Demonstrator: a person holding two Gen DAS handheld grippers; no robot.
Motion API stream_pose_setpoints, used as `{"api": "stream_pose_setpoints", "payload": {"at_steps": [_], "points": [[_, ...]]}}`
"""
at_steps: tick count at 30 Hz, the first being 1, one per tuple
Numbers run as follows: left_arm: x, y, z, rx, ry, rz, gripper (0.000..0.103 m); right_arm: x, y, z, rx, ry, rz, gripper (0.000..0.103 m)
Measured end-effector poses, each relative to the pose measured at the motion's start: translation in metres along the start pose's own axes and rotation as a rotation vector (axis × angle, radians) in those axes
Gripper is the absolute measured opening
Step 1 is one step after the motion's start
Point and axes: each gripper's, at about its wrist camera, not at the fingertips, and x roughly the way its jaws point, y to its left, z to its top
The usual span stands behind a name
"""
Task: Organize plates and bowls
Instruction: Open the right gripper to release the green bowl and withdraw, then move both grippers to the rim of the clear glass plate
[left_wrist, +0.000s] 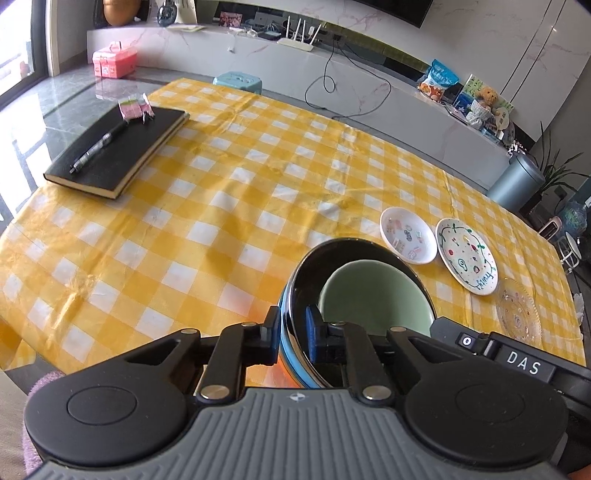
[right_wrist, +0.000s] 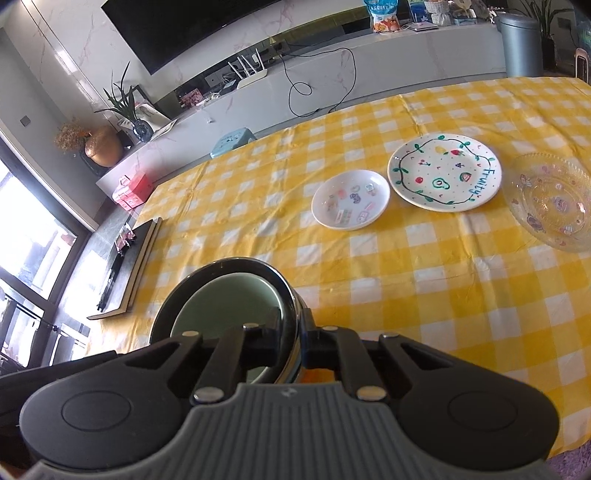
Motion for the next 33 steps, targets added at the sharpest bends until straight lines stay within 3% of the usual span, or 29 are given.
{"api": "stream_pose_setpoints", "payload": {"at_steps": [4,6,11,15,20,23,28,33], "points": [[-0.016,-0.009,0.003,0.016,-0.061,-0.011,0.022,-0.015,-0.004,0.005,-0.010,-0.065,0.007,0.013],[-0.023,-0.017,0.005,0.028,-0.088,-0.033,0.024,-0.023,-0.009,0.009,-0.009,-0.092,0.003,0.024],[-0.029,-0.051,0.002,0.091,-0.131,-0.105,0.028,-0.042,-0.028,0.016,-0.024,-0.158,-0.038,0.034],[-0.024,-0.082,-0.007,0.147,-0.143,-0.154,0.032,-0.053,-0.052,0.018,0.006,-0.201,-0.086,0.035],[-0.012,-0.119,-0.014,0.218,-0.143,-0.189,0.033,-0.066,-0.084,0.014,-0.034,-0.278,-0.201,0.035],[-0.002,-0.138,-0.020,0.242,-0.134,-0.220,0.039,-0.066,-0.104,0.014,-0.054,-0.279,-0.268,0.035],[0.020,-0.168,-0.027,0.264,-0.080,-0.261,0.042,-0.063,-0.139,0.016,-0.021,-0.253,-0.252,0.035],[0.045,-0.188,-0.031,0.264,-0.013,-0.300,0.048,-0.058,-0.161,0.021,-0.037,-0.286,-0.260,0.034]]}}
